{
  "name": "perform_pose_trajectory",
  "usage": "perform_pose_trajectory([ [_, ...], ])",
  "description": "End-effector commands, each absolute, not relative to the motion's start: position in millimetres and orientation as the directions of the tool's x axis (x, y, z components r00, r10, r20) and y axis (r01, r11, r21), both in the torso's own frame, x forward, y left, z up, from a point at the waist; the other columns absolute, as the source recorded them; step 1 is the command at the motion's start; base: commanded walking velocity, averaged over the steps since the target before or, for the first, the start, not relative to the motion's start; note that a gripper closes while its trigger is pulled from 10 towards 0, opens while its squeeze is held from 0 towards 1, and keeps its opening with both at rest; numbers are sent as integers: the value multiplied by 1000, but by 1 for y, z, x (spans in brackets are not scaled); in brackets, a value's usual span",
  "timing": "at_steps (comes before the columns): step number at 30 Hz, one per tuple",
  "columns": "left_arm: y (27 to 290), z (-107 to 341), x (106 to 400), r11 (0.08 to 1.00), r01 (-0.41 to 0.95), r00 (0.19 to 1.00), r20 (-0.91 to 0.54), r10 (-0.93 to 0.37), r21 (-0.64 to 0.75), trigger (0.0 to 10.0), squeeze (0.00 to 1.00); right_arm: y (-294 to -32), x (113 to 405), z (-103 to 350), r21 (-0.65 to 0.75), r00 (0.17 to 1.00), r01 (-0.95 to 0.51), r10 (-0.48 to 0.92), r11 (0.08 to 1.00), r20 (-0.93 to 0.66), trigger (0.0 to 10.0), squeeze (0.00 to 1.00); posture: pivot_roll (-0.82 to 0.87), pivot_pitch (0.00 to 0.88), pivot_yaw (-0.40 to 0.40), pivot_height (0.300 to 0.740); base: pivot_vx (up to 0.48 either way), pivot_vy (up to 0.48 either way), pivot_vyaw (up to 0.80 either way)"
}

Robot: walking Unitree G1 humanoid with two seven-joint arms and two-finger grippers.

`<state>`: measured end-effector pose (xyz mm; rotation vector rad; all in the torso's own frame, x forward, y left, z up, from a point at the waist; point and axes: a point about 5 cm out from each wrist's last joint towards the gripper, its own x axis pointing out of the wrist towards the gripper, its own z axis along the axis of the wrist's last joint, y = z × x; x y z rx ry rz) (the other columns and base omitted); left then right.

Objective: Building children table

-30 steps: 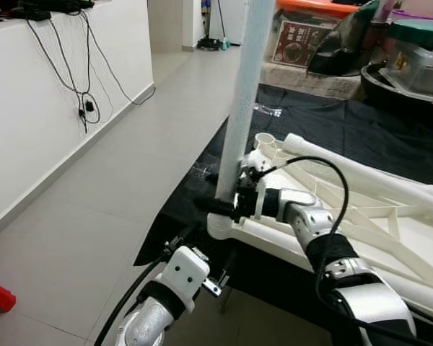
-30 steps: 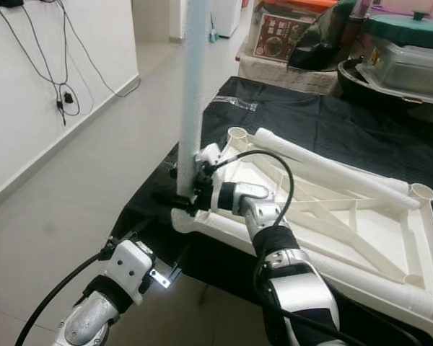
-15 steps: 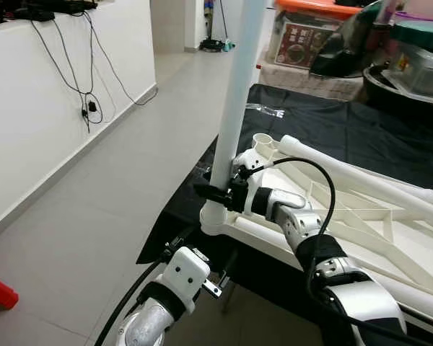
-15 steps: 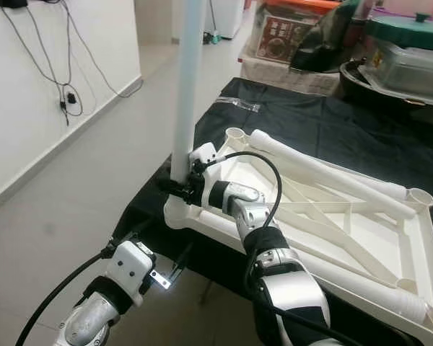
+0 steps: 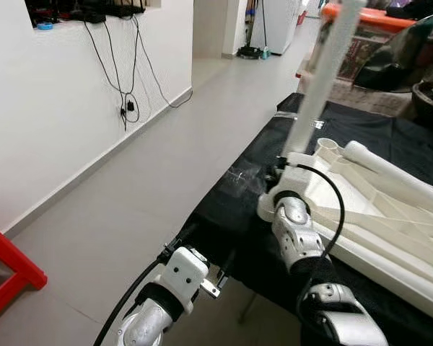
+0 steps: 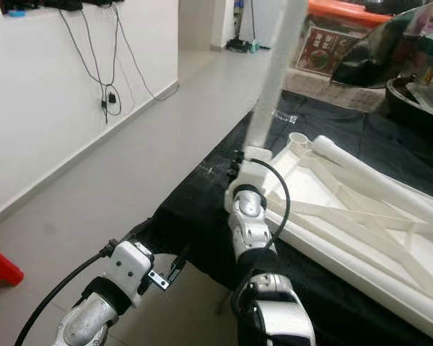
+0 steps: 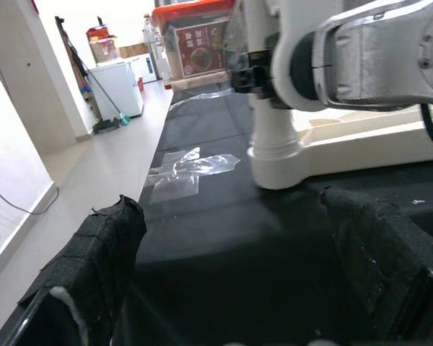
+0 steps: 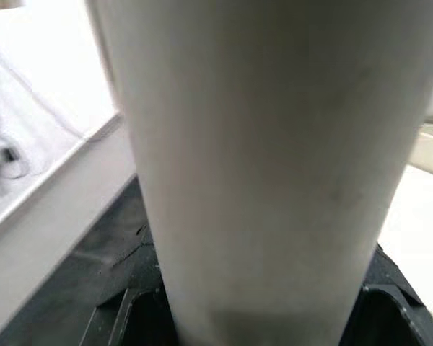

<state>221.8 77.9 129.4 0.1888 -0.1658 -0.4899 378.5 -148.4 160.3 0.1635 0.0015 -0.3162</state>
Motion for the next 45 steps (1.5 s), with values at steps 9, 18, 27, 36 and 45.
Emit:
perform_pose_trajectory([
  [9, 75, 126, 221, 858, 461, 866, 95, -491, 227, 10000, 0, -126, 379, 155, 228, 969, 245, -237, 942, -64, 10000, 0, 81, 53, -87, 740, 0, 0, 0],
  [18, 75, 126, 222, 859, 460, 867, 94, -489, 225, 10000, 0, -121, 394, 179, 310, 973, -229, 220, 923, 64, 10000, 0, 80, 58, -90, 740, 0, 0, 0],
  [27, 75, 127, 223, 859, 459, 867, 95, -488, 226, 10000, 0, -111, 381, 186, 207, 673, -734, 735, 647, 89, 10000, 0, 88, 61, -91, 740, 0, 0, 0],
  [36, 76, 127, 222, 860, 457, 869, 94, -486, 226, 10000, 0, -95, 363, 178, 158, 302, -942, 953, 296, 14, 10000, 0, 93, 71, -87, 740, 0, 0, 0],
  [45, 76, 127, 221, 861, 457, 869, 94, -486, 225, 10000, 0, -85, 364, 173, 132, 281, -949, 959, 285, -49, 0, 0, 95, 75, -89, 740, 0, 0, 0],
])
